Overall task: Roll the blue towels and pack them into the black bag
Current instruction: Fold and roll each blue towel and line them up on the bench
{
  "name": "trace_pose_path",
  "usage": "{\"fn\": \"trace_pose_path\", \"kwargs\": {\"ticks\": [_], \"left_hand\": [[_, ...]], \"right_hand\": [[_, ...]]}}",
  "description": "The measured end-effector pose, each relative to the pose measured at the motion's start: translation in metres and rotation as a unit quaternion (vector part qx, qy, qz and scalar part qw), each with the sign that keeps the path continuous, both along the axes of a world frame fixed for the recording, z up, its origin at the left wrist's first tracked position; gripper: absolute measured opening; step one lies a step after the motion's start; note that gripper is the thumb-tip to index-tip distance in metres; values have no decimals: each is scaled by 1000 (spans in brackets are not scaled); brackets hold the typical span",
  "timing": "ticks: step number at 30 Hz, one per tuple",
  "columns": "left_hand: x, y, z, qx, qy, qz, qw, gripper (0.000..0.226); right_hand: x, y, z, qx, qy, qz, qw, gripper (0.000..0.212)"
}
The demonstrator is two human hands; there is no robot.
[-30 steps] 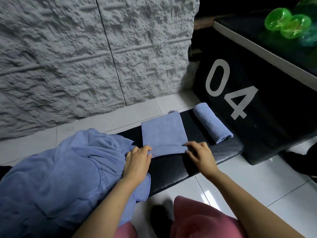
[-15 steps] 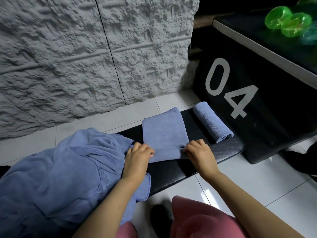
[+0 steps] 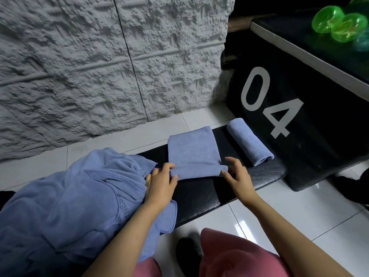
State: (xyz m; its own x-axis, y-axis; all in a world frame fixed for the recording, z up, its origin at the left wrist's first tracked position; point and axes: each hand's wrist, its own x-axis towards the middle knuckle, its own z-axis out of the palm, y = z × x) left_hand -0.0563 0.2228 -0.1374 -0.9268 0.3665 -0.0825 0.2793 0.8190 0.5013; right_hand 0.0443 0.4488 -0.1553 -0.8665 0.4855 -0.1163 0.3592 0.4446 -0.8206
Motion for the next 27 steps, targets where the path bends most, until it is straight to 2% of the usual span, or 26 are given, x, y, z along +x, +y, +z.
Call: {"fn": "trace_pose_path", "kwargs": {"ticks": [3,6,10,14,16,18,21,24,27], "left_hand": [[-2,2,0,-8,-23,20,1000,30],[1,4,3,-41,-10,28,999,27],[4,4,4,-39,70,26,996,23],[3,0,0,-13,118,-37,992,8],[3,-4,-4,-20,121,-54,991,22],[3,-6,-4,-50,106,-77,990,41],[2,-5,-3,-77,80,-83,990,47],[-2,-4,-1,-29,40,-42,998,45],[-4,-4,0,35,-12,1,999,42]], "right_hand": [[-4,-3,7,-46,-4,-27,999,36],[-10,-6,10,-46,-26,-40,998,34],[-13,-8,9,112,2,-14,994,19],[-9,-9,9,280,89,78,953,13],[-4,-6,8,325,106,115,933,13],[1,-2,5,337,86,143,927,30],[2,-3,-2,282,47,121,951,51],[-1,-6,0,114,42,57,991,49],[1,-3,2,-16,50,6,999,41]]}}
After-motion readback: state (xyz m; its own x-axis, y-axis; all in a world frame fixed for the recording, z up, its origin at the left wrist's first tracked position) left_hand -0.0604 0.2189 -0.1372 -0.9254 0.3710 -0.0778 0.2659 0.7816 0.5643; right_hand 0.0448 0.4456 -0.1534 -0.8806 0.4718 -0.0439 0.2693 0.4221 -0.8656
